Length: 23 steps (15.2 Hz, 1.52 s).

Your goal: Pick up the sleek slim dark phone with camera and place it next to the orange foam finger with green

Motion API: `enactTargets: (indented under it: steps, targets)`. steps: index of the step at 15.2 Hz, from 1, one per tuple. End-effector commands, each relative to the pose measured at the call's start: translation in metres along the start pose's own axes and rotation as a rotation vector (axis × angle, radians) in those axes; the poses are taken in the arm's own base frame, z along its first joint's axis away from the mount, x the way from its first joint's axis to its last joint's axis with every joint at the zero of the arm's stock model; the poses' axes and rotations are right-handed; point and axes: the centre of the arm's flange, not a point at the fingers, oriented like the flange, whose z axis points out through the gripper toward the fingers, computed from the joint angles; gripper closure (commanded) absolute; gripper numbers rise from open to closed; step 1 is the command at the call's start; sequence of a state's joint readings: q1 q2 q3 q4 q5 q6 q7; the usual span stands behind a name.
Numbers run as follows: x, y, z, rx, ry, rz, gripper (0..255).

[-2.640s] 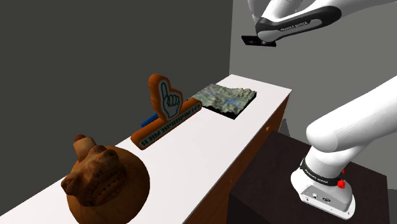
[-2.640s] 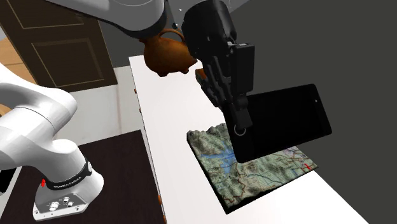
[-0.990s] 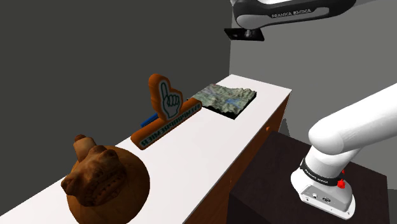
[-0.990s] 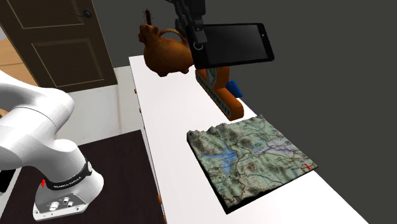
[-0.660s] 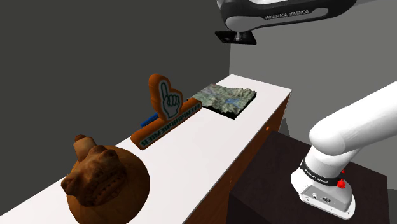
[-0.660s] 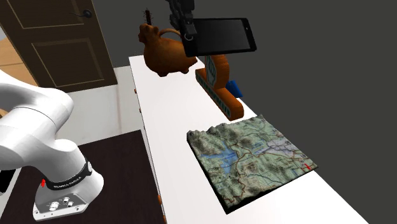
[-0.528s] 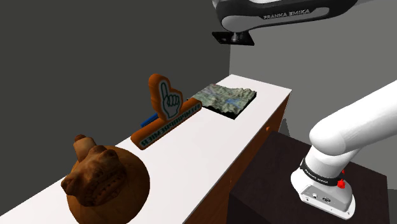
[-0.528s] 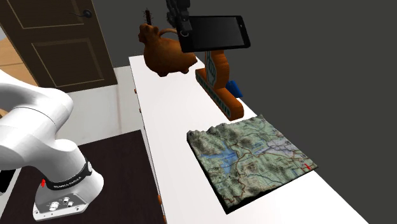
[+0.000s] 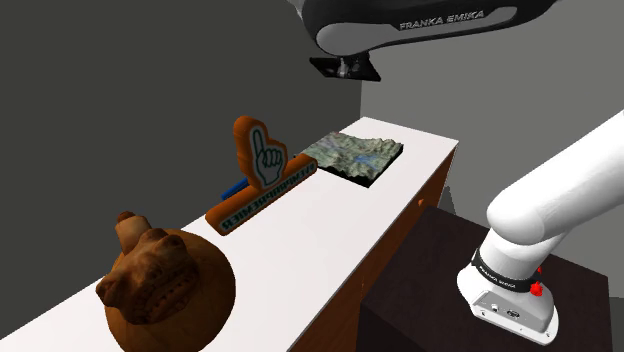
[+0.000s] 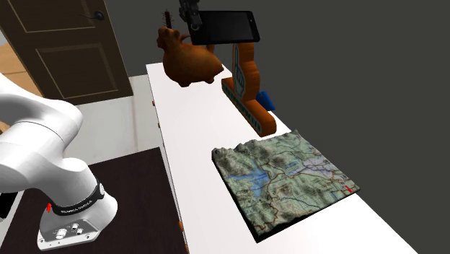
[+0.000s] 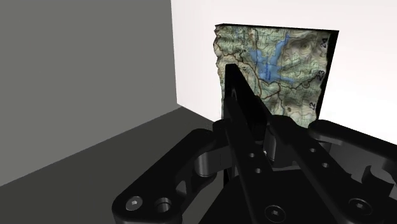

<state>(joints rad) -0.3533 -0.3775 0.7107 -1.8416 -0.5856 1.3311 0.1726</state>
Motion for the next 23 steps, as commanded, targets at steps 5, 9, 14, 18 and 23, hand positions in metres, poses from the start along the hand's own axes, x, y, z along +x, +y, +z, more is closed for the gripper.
enactTargets:
  steps: [5,9,14,18,23]
  targets:
    - [0.007,-0.053,-0.062,0.001,-0.001,0.001,255]
    - [0.011,-0.088,-0.101,0.001,-0.001,0.001,255]
    - [0.015,-0.131,-0.151,0.001,-0.001,0.001,255]
    - [0.017,-0.156,-0.155,0.001,-0.001,0.001,255]
    - [0.017,-0.176,-0.138,0.001,-0.001,0.001,255]
